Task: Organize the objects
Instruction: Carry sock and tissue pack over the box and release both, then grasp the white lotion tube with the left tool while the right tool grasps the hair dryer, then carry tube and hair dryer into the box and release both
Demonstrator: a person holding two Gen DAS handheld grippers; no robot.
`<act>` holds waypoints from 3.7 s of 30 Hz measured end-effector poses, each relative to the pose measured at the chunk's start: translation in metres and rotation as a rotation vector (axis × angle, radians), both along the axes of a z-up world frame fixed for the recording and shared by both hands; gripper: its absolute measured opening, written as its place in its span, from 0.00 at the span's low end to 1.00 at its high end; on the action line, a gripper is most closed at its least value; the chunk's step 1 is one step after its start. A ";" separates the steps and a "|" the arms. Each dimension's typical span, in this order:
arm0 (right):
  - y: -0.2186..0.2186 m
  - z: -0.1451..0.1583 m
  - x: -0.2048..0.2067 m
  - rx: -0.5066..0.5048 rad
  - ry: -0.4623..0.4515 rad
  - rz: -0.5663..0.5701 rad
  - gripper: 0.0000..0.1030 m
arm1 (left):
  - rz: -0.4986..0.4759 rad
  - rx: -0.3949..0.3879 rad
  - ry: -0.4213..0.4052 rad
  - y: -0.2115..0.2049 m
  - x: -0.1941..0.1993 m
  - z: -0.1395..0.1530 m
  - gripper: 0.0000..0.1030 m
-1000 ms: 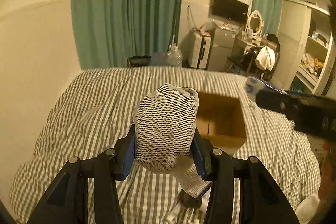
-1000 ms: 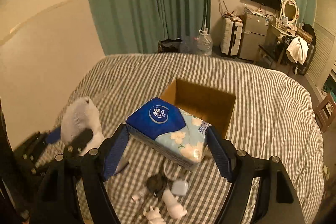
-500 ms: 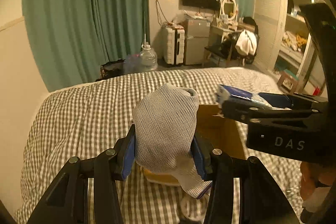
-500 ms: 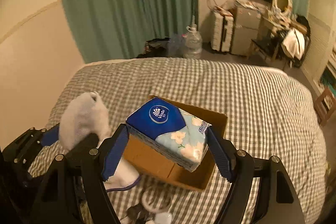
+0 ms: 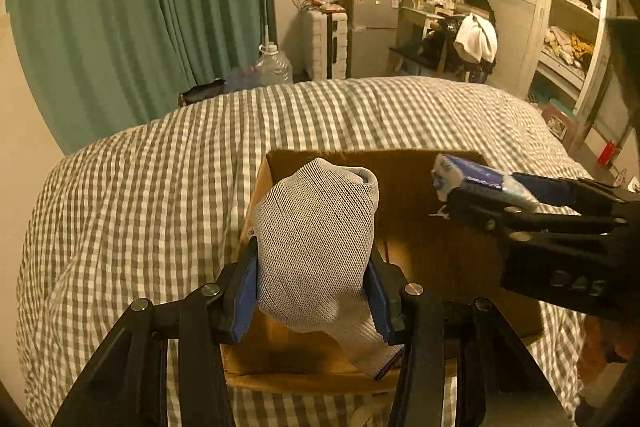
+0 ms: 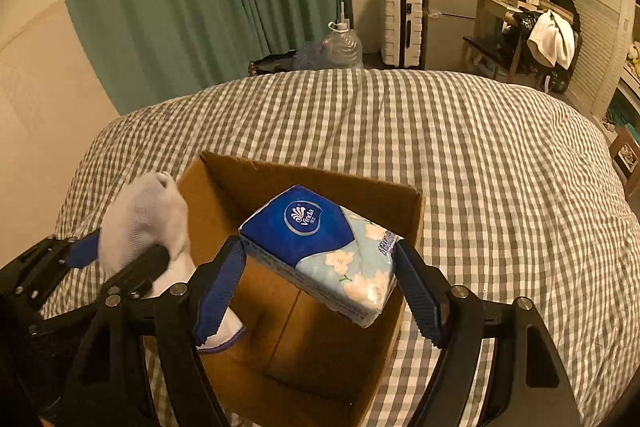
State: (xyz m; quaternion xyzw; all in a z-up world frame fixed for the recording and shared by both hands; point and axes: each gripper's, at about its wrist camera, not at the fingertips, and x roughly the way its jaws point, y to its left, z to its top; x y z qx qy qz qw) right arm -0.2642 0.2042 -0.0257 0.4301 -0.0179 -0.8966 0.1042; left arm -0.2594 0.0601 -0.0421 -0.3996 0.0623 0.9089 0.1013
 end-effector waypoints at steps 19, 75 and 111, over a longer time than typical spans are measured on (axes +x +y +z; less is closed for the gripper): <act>0.038 0.088 0.061 -0.073 0.102 -0.047 0.84 | 0.042 0.011 0.116 -0.004 0.055 0.080 0.89; -0.050 -0.169 0.256 0.155 -0.181 0.320 0.53 | 0.155 -0.172 -0.098 -0.045 0.252 -0.163 0.73; -0.008 -0.099 0.249 0.019 -0.054 0.183 0.50 | 0.210 -0.106 -0.019 -0.055 0.280 -0.086 0.23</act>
